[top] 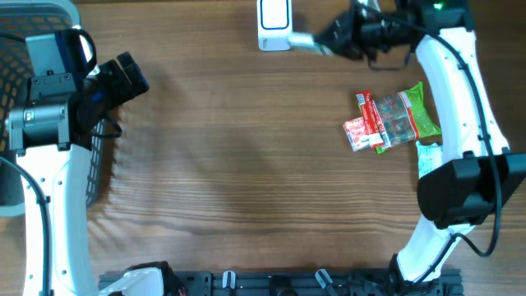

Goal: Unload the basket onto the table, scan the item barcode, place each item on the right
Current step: 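Carry the green mint box right and release it on the pile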

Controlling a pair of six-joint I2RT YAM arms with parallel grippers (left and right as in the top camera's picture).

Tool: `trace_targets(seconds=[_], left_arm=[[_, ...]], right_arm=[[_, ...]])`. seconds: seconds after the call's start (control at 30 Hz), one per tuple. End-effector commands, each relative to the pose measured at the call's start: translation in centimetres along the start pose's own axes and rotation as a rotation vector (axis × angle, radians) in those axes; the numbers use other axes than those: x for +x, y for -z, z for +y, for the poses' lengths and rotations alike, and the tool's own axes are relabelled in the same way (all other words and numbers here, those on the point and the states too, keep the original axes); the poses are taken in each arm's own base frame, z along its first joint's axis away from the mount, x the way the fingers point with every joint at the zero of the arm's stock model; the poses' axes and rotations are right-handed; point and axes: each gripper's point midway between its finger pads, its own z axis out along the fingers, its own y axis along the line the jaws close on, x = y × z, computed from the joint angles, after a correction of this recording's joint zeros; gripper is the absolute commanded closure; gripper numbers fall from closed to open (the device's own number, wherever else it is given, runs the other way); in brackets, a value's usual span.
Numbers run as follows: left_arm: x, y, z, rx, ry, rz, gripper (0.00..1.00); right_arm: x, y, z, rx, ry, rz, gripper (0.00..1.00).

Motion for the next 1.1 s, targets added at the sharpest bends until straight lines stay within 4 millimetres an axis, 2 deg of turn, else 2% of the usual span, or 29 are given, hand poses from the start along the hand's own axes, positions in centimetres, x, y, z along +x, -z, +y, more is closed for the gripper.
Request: trace_targets(seconds=[0.0, 0.07, 0.2, 0.5, 0.67, 0.77, 0.8, 0.93, 1.07], left_arm=[[-0.5, 0.5, 0.1, -0.002, -0.017, -0.021, 0.0], [-0.5, 0.5, 0.1, -0.002, -0.017, -0.021, 0.0], [-0.5, 0.5, 0.1, -0.002, -0.017, -0.021, 0.0], [-0.5, 0.5, 0.1, -0.002, -0.017, -0.021, 0.0], [-0.5, 0.5, 0.1, -0.002, -0.017, -0.021, 0.0], [-0.5, 0.5, 0.1, -0.002, -0.017, -0.021, 0.0], [-0.5, 0.5, 0.1, -0.002, -0.017, -0.021, 0.0], [-0.5, 0.5, 0.1, -0.002, -0.017, -0.021, 0.0], [-0.5, 0.5, 0.1, -0.002, -0.017, -0.021, 0.0]], right_arm=[[1.4, -0.2, -9.4, 0.429, 0.006, 0.045, 0.76], [2.7, -0.3, -11.6, 0.514, -0.018, 0.085, 0.76], [4.2, -0.9, -14.4, 0.594, -0.016, 0.135, 0.76], [4.4, -4.0, -17.7, 0.601, 0.028, 0.111, 0.7], [4.4, -4.9, -18.7, 0.598, 0.036, 0.095, 0.47], [4.5, -5.0, -18.8, 0.598, 0.035, 0.095, 0.2], [4.5, -5.0, -18.8, 0.598, 0.035, 0.096, 0.15], [4.5, -5.0, -18.8, 0.598, 0.035, 0.097, 0.04], [3.9, -4.6, -18.2, 0.592, 0.065, 0.091, 0.03]])
